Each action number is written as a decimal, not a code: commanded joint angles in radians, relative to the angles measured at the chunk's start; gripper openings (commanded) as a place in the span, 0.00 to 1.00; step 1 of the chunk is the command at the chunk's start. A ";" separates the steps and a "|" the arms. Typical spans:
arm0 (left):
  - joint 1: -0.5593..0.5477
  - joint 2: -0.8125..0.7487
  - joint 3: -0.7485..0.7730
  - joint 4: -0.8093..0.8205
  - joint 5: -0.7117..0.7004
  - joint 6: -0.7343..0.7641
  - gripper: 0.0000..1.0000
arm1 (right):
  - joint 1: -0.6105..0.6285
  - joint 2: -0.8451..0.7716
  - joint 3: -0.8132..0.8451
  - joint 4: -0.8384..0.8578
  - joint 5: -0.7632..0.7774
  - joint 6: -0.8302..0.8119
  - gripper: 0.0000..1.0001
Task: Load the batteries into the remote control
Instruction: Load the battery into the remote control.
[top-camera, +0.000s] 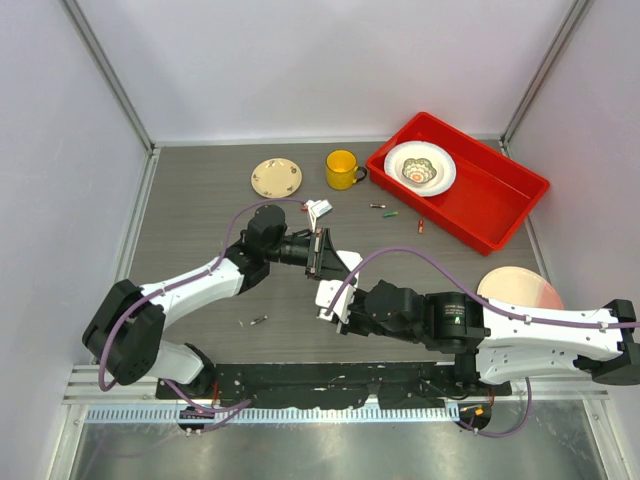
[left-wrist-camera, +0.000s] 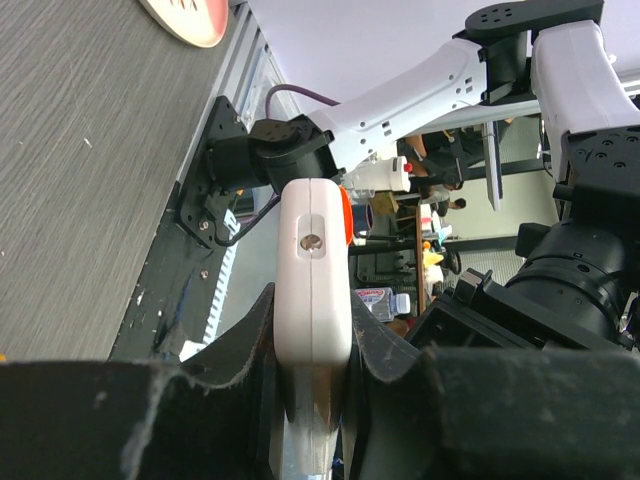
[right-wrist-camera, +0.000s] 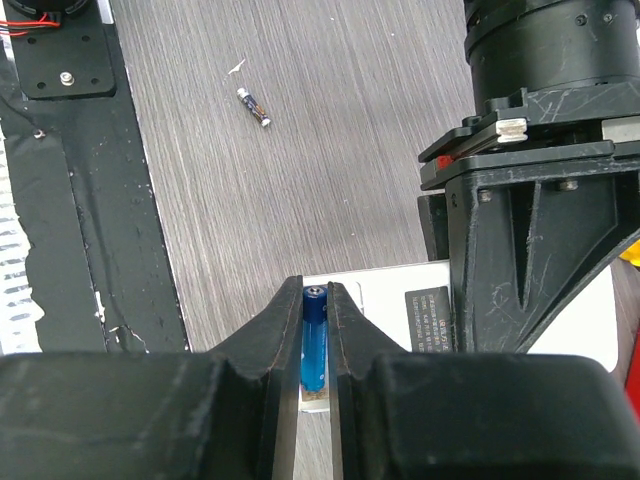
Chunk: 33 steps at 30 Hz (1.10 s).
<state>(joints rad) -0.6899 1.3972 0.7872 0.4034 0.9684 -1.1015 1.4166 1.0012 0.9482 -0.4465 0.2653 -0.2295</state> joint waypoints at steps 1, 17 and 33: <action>0.000 -0.049 0.027 0.080 0.021 -0.040 0.00 | 0.004 -0.007 0.001 -0.027 0.018 0.018 0.13; 0.000 -0.032 0.024 0.077 0.016 -0.037 0.00 | 0.004 -0.021 0.021 -0.029 0.031 0.024 0.23; 0.000 -0.017 0.014 0.077 0.012 -0.029 0.00 | 0.004 -0.039 0.027 -0.020 0.051 0.021 0.25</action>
<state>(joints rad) -0.6899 1.3975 0.7872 0.4152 0.9607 -1.1172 1.4166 0.9897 0.9482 -0.4496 0.2901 -0.2081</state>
